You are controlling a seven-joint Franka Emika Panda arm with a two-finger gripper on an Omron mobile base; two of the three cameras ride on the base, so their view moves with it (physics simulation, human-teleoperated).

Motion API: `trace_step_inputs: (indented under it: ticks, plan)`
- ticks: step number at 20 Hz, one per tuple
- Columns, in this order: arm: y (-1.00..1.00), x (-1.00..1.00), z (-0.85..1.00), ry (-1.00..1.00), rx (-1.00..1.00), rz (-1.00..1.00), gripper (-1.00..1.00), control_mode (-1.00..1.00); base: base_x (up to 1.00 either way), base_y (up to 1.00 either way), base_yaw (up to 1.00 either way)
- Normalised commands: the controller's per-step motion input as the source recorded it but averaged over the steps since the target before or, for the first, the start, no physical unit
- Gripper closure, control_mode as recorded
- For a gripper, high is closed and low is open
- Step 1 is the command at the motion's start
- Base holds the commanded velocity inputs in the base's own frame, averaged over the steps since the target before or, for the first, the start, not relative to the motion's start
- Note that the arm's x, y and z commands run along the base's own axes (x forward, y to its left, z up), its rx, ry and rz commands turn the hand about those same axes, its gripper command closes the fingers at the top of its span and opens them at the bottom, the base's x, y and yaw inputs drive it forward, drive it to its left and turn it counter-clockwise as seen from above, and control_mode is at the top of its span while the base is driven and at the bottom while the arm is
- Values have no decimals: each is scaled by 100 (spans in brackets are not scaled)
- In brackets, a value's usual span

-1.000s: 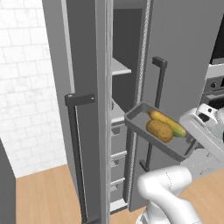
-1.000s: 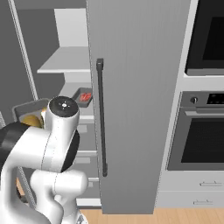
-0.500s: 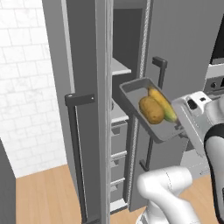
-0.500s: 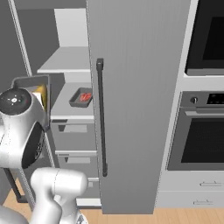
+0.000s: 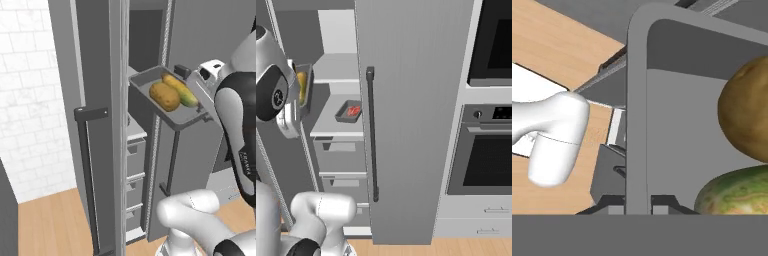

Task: Take the meat container that has the steak and place it on the second highest rack of the freezer. Then take the vegetable container that has the potato and cucumber and place it on the highest rack of the freezer.

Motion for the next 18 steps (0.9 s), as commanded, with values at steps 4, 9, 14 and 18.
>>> trace_step_inputs:
  ticks: [4,9,14,18]
  plan:
    - [0,56,5,-2,20,-14,100,-100,0,0,0]
    - [6,58,-19,-10,29,-13,100,-100,0,0,0]
    - [46,24,-18,-23,9,-5,100,-100,0,0,0]
    - [48,19,-8,-12,0,-3,100,-100,0,0,0]
